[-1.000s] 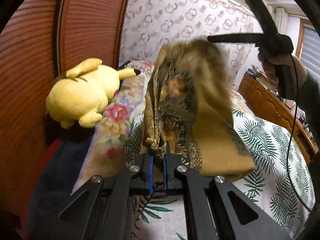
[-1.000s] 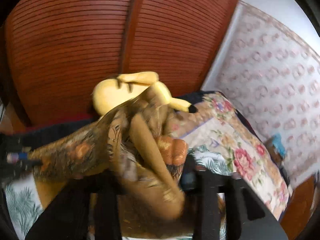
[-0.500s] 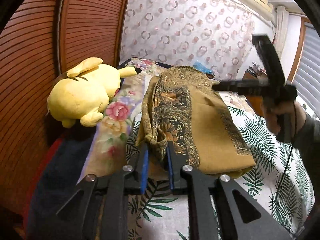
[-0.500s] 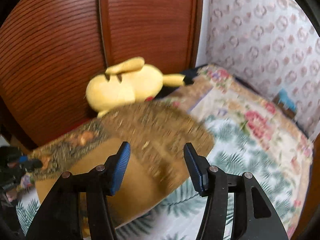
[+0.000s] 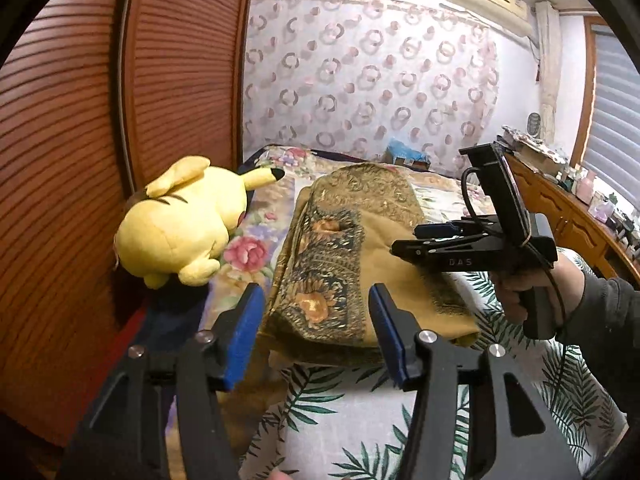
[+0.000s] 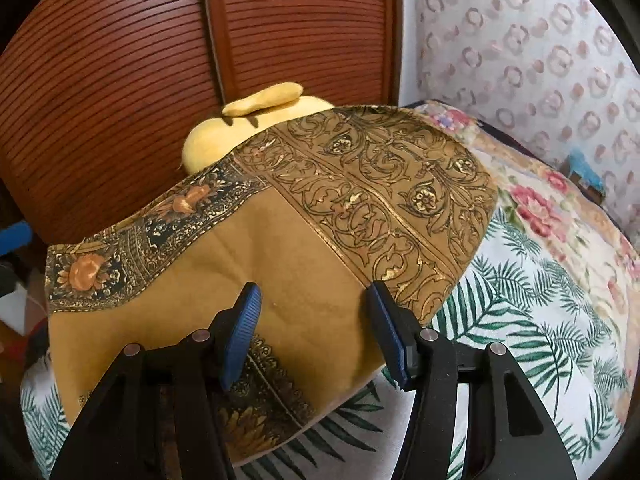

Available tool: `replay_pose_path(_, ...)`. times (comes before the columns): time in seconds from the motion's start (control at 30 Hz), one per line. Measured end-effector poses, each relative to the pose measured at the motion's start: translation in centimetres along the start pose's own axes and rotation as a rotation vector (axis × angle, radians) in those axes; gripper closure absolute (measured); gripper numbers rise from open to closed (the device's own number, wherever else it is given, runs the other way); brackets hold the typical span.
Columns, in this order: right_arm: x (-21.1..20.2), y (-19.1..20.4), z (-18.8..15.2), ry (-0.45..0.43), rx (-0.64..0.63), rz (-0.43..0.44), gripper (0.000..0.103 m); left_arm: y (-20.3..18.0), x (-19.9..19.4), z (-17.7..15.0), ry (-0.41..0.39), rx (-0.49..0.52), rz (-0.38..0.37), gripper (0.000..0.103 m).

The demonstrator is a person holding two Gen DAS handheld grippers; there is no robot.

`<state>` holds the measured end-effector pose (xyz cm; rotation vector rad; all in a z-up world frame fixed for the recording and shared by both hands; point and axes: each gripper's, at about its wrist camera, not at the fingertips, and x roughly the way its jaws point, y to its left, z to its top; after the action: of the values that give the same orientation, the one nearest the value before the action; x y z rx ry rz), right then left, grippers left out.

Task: Fold small clothes

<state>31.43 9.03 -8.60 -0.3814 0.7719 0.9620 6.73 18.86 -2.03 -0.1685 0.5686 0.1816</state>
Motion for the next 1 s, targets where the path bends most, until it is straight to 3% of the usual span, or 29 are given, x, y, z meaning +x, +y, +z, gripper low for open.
replay_pose_path(0.3, -6.9, -0.3, -2.0, -0.086, 0.075, -0.06, 0.046, -3.2, -1.4, 0.2, -0.022, 0.055, -0.032, 0.049)
replay_pose_path(0.77, -19.4, 0.3, -8.5, -0.209, 0.168, -0.208, 0.046, -9.1, -2.9, -0.1, -0.036, 0.128, -0.103, 0.049)
replay_pose_path(0.93, -22.9, 0.4, -11.4, -0.244, 0.216, -0.255, 0.041, -11.3, -3.6, -0.3, -0.041, 0.147, -0.134, 0.049)
replay_pose_path(1.0, -24.2, 0.4, -12.6, -0.257, 0.231, -0.271, 0.034, -12.4, -4.1, -0.3, -0.045, 0.155, -0.147, 0.049)
